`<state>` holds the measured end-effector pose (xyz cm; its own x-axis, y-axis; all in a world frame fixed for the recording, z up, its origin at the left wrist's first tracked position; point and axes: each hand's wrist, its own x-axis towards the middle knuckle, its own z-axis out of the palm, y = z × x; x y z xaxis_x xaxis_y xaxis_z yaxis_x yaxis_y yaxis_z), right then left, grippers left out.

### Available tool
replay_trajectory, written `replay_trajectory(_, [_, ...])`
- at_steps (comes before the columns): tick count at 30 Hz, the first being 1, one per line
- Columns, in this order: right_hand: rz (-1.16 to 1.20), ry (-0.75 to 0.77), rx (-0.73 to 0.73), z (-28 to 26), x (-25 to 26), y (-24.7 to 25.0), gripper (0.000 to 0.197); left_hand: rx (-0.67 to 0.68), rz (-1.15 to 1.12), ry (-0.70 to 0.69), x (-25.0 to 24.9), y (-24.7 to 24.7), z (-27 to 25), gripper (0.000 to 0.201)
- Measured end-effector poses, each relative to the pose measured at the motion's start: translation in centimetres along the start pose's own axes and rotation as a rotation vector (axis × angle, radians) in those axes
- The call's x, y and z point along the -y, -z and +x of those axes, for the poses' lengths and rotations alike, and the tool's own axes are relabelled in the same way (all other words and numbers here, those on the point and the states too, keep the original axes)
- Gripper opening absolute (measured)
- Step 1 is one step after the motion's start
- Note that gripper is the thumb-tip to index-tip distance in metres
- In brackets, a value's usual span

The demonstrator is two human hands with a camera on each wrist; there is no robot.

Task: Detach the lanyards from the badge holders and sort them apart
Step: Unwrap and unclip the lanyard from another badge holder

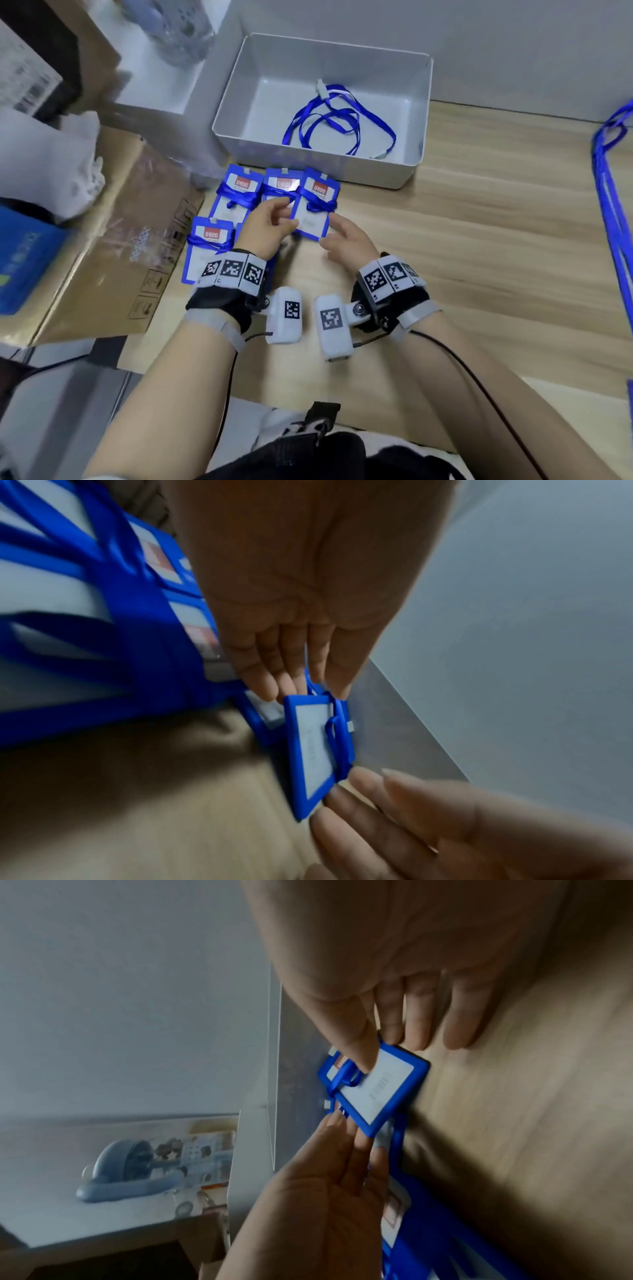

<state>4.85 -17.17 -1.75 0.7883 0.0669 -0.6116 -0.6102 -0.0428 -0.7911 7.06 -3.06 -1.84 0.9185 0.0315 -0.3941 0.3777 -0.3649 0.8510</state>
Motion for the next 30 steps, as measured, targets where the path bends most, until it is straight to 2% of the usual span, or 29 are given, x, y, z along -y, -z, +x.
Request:
replay_trajectory(5, [0.211,-0.05,0.05,-0.5,-0.3,1.4,0.047,0.087,0.036,0.045,-0.8,-0.9,0.5,0.038])
replay_trajectory(7, [0.253,-0.034,0.006,-0.9,-0.2,2.5,0.048,0.117,-0.058,0.085,-1.1,-1.0,0.0,0.033])
replay_trajectory(10, [0.261,0.075,-0.094,-1.8,0.3,4.8,0.045,0.179,-0.214,0.132,-1.9,-1.3,-1.5,0.03])
replay_trajectory(17, [0.149,0.332,-0.224,-5.8,1.9,10.2,0.028,0.302,-0.328,0.053,-5.3,-5.0,-5.1,0.026])
replay_trajectory(20, [0.074,0.416,-0.282,-7.8,1.9,12.1,0.033,0.353,-0.317,0.005,-7.3,-7.4,-6.2,0.025])
replay_trajectory(23, [-0.002,0.469,-0.305,-9.5,2.0,13.8,0.036,0.397,-0.328,-0.033,-9.1,-9.6,-7.4,0.037])
replay_trajectory(25, [-0.053,0.499,-0.329,-10.6,2.0,14.9,0.037,0.409,-0.35,-0.047,-10.0,-10.9,-8.0,0.039])
replay_trajectory(30, [-0.132,0.544,-0.379,-13.4,2.3,17.3,0.035,0.4,-0.297,-0.123,-11.5,-13.3,-9.0,0.016])
